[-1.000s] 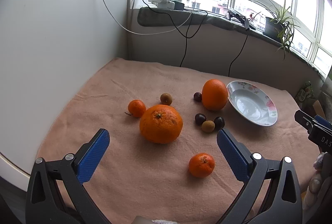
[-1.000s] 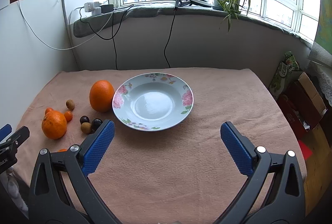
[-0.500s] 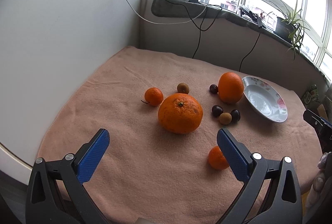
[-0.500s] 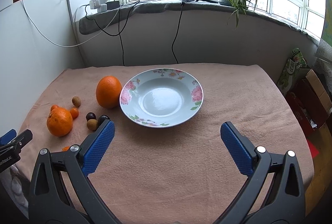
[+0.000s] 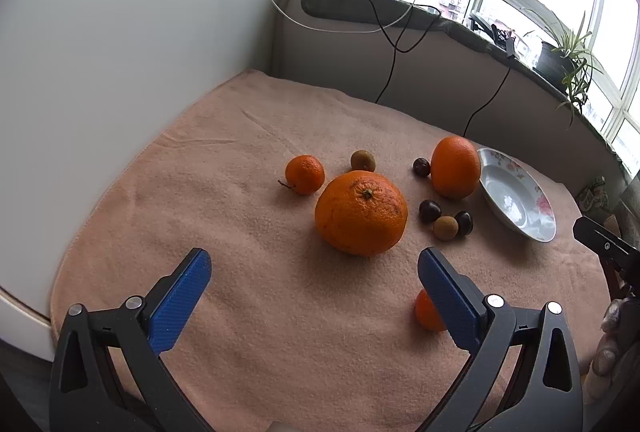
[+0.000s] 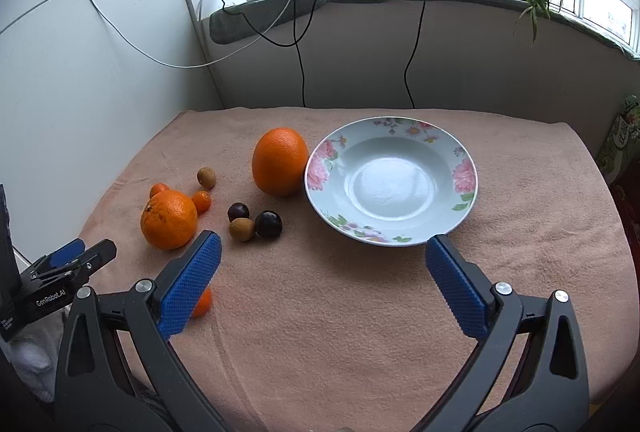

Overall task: Organize fruits
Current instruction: 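Move the right gripper to the large round orange and close on it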

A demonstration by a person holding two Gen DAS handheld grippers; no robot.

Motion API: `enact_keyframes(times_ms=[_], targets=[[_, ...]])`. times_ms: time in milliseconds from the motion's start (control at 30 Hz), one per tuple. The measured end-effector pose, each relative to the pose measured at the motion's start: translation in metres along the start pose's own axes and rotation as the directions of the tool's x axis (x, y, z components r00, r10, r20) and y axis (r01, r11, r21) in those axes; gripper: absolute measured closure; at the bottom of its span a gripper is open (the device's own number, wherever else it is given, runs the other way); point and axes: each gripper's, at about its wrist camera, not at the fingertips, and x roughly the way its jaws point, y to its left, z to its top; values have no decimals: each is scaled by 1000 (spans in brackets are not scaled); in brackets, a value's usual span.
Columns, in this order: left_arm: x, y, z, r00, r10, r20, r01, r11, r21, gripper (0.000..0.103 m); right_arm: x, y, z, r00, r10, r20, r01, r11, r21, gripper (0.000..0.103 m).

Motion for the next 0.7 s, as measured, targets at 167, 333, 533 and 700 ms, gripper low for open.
enact_keyframes(times_ms=[167, 333, 533, 700], targets=[[7, 2, 2, 1000, -14, -12, 14, 1000, 2, 1, 19, 22, 11, 995, 94, -39, -96, 994, -56, 0], [16, 3, 3, 999, -26, -31, 26, 1000, 7, 1, 41, 44, 19, 980, 178, -92, -186, 978, -92, 0], [22, 8, 4, 997, -79, -8, 79, 997, -15, 1, 65, 71, 23, 957, 246, -154, -267, 954, -137, 0], [29, 5, 6, 996, -92, -10, 92, 996, 4, 1, 75, 83, 28, 941, 309, -142, -327, 936, -131, 0]])
